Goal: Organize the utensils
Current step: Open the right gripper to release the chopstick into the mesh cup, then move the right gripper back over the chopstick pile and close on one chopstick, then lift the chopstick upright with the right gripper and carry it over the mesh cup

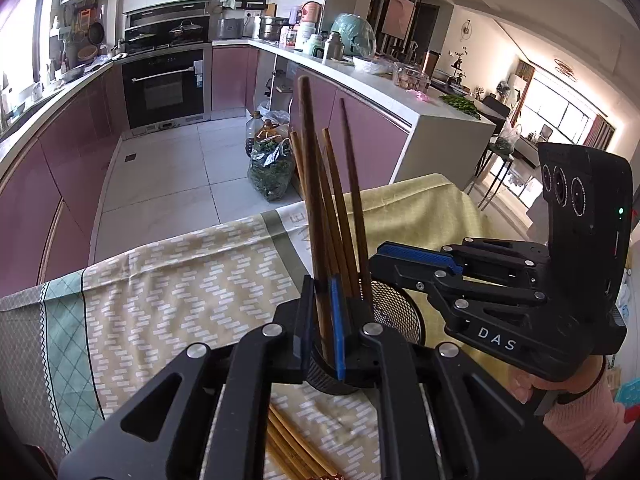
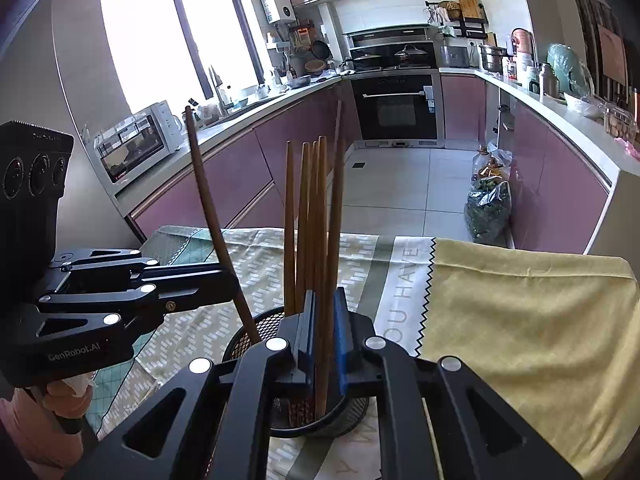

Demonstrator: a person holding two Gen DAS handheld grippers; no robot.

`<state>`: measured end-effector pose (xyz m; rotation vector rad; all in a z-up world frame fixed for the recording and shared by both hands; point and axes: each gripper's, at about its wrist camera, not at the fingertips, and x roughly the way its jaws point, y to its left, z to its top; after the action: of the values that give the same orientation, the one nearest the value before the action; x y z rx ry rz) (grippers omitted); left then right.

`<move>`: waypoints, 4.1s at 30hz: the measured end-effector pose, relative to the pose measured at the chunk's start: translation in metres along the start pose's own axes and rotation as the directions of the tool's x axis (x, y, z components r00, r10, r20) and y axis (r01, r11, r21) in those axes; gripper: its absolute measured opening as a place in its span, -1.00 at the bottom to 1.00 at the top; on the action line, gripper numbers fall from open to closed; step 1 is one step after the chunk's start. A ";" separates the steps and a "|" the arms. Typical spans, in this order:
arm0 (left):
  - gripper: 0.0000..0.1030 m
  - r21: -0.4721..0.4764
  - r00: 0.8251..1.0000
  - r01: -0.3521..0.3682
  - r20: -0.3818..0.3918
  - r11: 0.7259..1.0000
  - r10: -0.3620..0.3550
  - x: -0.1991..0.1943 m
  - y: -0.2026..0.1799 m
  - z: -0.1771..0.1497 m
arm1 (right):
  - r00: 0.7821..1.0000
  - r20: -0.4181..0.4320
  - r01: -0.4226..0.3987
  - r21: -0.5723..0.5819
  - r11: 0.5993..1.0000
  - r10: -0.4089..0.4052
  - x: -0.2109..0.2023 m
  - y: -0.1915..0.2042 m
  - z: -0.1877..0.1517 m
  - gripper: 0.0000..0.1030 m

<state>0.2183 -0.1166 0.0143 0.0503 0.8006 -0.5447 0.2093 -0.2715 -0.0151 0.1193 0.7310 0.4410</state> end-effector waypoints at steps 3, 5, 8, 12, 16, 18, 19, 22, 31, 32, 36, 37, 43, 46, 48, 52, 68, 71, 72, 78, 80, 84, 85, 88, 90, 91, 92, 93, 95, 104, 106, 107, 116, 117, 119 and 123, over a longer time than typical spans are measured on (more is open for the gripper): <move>-0.64 -0.001 1.000 -0.002 0.004 1.000 0.002 0.003 0.001 -0.004 | 1.000 0.012 0.000 0.001 1.000 0.000 -0.001 0.000 -0.001 -0.81; -0.57 -0.019 1.000 -0.003 0.009 1.000 0.003 0.002 0.004 -0.008 | 1.000 0.021 -0.011 0.000 1.000 0.011 -0.005 0.001 -0.001 -0.80; -0.53 -0.042 1.000 0.001 0.031 0.999 0.000 -0.004 0.010 -0.016 | 0.999 0.037 -0.018 -0.005 1.000 0.018 -0.011 0.003 -0.004 -0.71; -0.31 -0.051 0.995 -0.037 0.092 0.998 0.042 -0.025 0.016 -0.035 | 0.996 0.065 -0.054 -0.031 0.998 0.056 -0.028 0.012 -0.012 -0.60; -0.09 -0.054 0.987 -0.065 0.143 0.996 0.072 -0.048 0.023 -0.059 | 0.989 0.087 -0.108 -0.093 0.990 0.116 -0.048 0.033 -0.026 -0.41; 0.01 -0.055 0.984 -0.083 0.152 0.995 0.090 -0.056 0.028 -0.073 | 0.985 0.077 -0.142 -0.128 0.982 0.152 -0.053 0.046 -0.037 -0.35; 0.04 -0.059 0.982 -0.097 0.154 0.994 0.105 -0.059 0.031 -0.079 | 0.984 0.069 -0.154 -0.139 0.978 0.165 -0.054 0.052 -0.042 -0.30; 0.12 -0.076 0.984 -0.119 0.128 0.990 0.128 -0.060 0.040 -0.101 | 0.982 0.021 -0.184 -0.156 0.970 0.190 -0.047 0.065 -0.060 -0.20; 0.20 -0.112 0.984 -0.179 -0.011 0.977 0.179 -0.035 0.058 -0.155 | 0.977 -0.149 -0.168 -0.077 0.983 0.156 0.009 0.072 -0.103 -0.20; 0.20 -0.113 0.983 -0.185 -0.022 0.976 0.184 -0.033 0.058 -0.160 | 0.976 -0.159 -0.164 -0.070 0.984 0.151 0.012 0.072 -0.106 -0.20; 0.20 -0.119 0.984 -0.175 -0.054 0.977 0.170 -0.023 0.058 -0.171 | 0.974 -0.186 -0.143 -0.056 0.988 0.130 0.021 0.072 -0.116 -0.20; 0.20 -0.116 0.983 -0.179 -0.060 0.977 0.173 -0.021 0.057 -0.172 | 0.974 -0.189 -0.138 -0.058 0.989 0.125 0.022 0.073 -0.118 -0.20; 0.20 -0.101 0.982 -0.176 -0.086 0.979 0.167 -0.011 0.051 -0.173 | 0.976 -0.196 -0.108 -0.074 0.991 0.091 0.024 0.076 -0.128 -0.20; 0.20 -0.087 0.980 -0.185 -0.095 0.979 0.176 -0.006 0.047 -0.171 | 0.978 -0.195 -0.096 -0.086 0.992 0.078 0.025 0.079 -0.129 -0.20; 0.20 -0.083 0.978 -0.191 -0.106 0.978 0.181 -0.001 0.047 -0.171 | 0.979 -0.193 -0.087 -0.096 0.992 0.067 0.025 0.079 -0.129 -0.21; 0.20 -0.076 0.976 -0.193 -0.117 0.978 0.184 0.004 0.046 -0.171 | 0.979 -0.195 -0.079 -0.107 0.991 0.057 0.029 0.081 -0.128 -0.21; 0.10 -0.050 0.969 -0.214 -0.139 0.976 0.205 0.013 0.045 -0.168 | 0.978 -0.209 -0.053 -0.119 0.992 0.027 0.035 0.083 -0.125 -0.29; 0.08 -0.063 0.970 -0.205 -0.144 0.977 0.194 0.014 0.047 -0.166 | 0.977 -0.211 -0.048 -0.124 0.991 0.021 0.037 0.084 -0.124 -0.29; 0.08 -0.067 0.970 -0.204 -0.145 0.977 0.193 0.014 0.048 -0.166 | 0.977 -0.213 -0.047 -0.126 0.991 0.020 0.038 0.085 -0.123 -0.29; 0.08 -0.070 0.975 -0.186 -0.134 0.980 0.176 0.018 0.048 -0.159 | 0.976 -0.215 -0.043 -0.136 0.990 0.013 0.045 0.087 -0.119 -0.30; 0.06 -0.067 0.974 -0.188 -0.139 0.980 0.177 0.021 0.049 -0.158 | 0.976 -0.215 -0.042 -0.136 0.990 0.012 0.046 0.087 -0.119 -0.31; 0.01 -0.068 0.972 -0.191 -0.153 0.979 0.179 0.027 0.051 -0.159 | 0.977 -0.215 -0.037 -0.139 0.990 0.007 0.048 0.086 -0.117 -0.32; -0.02 -0.065 0.972 -0.192 -0.152 0.979 0.181 0.028 0.052 -0.159 | 0.977 -0.214 -0.037 -0.139 0.990 0.006 0.049 0.085 -0.116 -0.32; -0.21 -0.063 0.971 -0.193 -0.158 0.979 0.182 0.028 0.053 -0.157 | 0.977 -0.213 -0.030 -0.142 0.989 -0.001 0.052 0.085 -0.113 -0.37; -0.29 -0.065 0.970 -0.194 -0.163 0.979 0.182 0.030 0.055 -0.155 | 0.977 -0.213 -0.024 -0.146 0.989 -0.008 0.056 0.086 -0.111 -0.41; -0.30 -0.068 0.970 -0.192 -0.164 0.979 0.178 0.030 0.056 -0.154 | 0.977 -0.212 -0.021 -0.149 0.989 -0.011 0.057 0.087 -0.110 -0.42; -0.30 -0.070 0.970 -0.189 -0.165 0.979 0.176 0.031 0.057 -0.152 | 0.977 -0.212 -0.020 -0.151 0.988 -0.013 0.059 0.088 -0.109 -0.43; -0.30 -0.073 0.971 -0.188 -0.166 0.979 0.174 0.032 0.058 -0.151 | 0.977 -0.211 -0.017 -0.153 0.988 -0.015 0.061 0.088 -0.107 -0.43; -0.30 -0.075 0.970 -0.190 -0.168 0.979 0.175 0.034 0.060 -0.148 | 0.978 -0.210 -0.013 -0.156 0.988 -0.020 0.064 0.089 -0.106 -0.46; -0.56 -0.087 0.969 -0.187 -0.179 0.978 0.170 0.045 0.067 -0.137 | 0.979 -0.203 -0.002 -0.136 0.991 -0.026 0.073 0.087 -0.099 -0.58; -0.66 -0.107 0.970 -0.186 -0.179 0.977 0.165 0.046 0.070 -0.135 | 0.980 -0.199 0.003 -0.126 0.992 -0.028 0.072 0.085 -0.099 -0.67; -0.71 -0.117 0.971 -0.184 -0.177 0.976 0.162 0.046 0.071 -0.135 | 0.980 -0.199 0.001 -0.115 0.993 -0.024 0.072 0.083 -0.099 -0.74; -0.85 -0.195 0.979 -0.160 -0.158 0.968 0.130 0.044 0.075 -0.142 | 0.981 -0.193 -0.026 -0.052 0.998 0.015 0.067 0.072 -0.099 -0.87; -0.85 -0.200 0.979 -0.160 -0.157 0.967 0.130 0.043 0.074 -0.143 | 0.981 -0.191 -0.029 -0.045 0.999 0.020 0.066 0.070 -0.099 -0.88; -0.85 -0.208 0.980 -0.157 -0.151 0.966 0.126 0.041 0.074 -0.143 | 0.982 -0.189 -0.035 -0.038 0.999 0.027 0.064 0.069 -0.101 -0.88; -0.85 -0.214 0.984 -0.143 -0.134 0.966 0.116 0.030 0.072 -0.146 | 0.982 -0.185 -0.052 -0.032 0.998 0.046 0.058 0.068 -0.103 -0.89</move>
<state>0.1725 -0.0326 -0.1208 -0.0711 0.9653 -0.3274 0.1547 -0.1906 -0.1101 0.0624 0.9032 0.5169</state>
